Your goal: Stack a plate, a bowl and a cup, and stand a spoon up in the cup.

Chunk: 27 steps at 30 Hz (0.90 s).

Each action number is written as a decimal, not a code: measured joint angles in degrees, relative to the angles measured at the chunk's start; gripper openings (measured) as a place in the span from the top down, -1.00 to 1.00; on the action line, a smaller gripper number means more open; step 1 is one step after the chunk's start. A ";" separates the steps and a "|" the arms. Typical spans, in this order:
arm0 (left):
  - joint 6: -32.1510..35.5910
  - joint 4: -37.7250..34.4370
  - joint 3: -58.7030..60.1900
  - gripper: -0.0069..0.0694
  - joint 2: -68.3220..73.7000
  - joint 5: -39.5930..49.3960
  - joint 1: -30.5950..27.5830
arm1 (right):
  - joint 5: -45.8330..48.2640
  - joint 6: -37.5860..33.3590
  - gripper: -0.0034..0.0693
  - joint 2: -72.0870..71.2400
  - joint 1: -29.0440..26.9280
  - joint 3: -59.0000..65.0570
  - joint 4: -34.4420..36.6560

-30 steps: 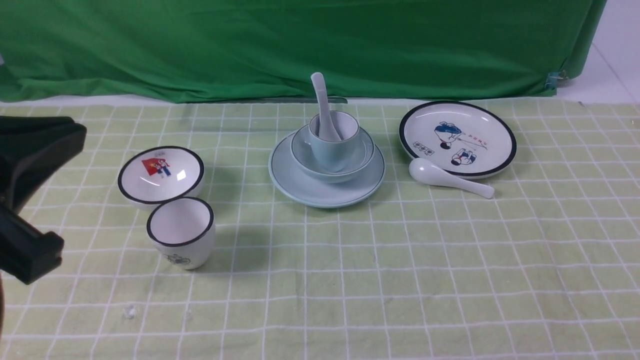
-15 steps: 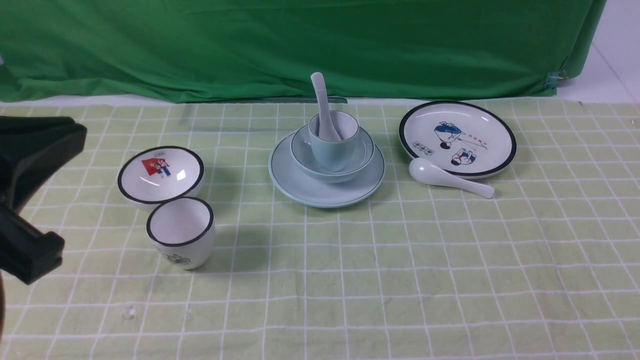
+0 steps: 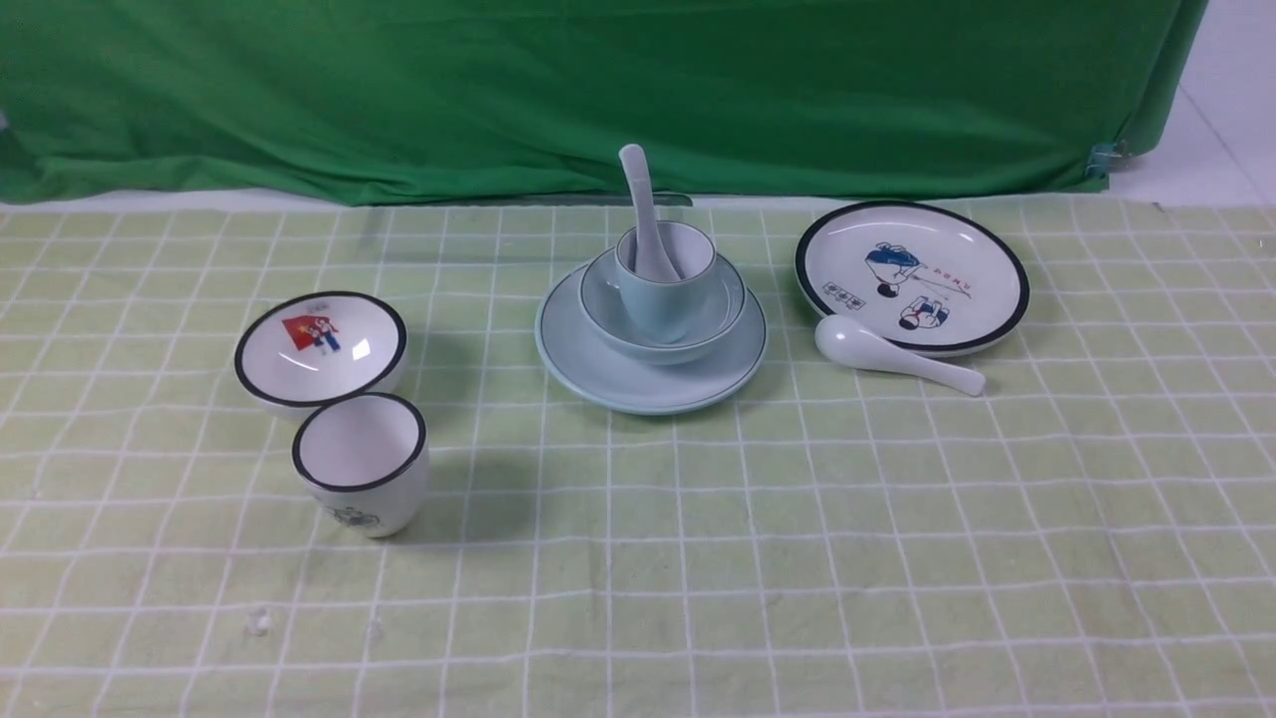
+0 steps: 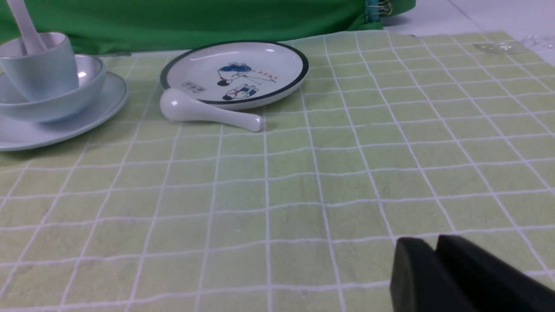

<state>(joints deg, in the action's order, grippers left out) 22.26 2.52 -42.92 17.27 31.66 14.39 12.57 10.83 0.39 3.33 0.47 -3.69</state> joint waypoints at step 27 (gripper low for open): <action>-25.24 -1.75 43.32 0.89 -17.18 -16.48 -15.52 | 0.00 0.00 0.41 0.04 0.00 0.00 0.06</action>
<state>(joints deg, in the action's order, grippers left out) -2.98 0.77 0.39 0.08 15.18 -1.13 12.57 10.83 0.43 3.33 0.47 -3.63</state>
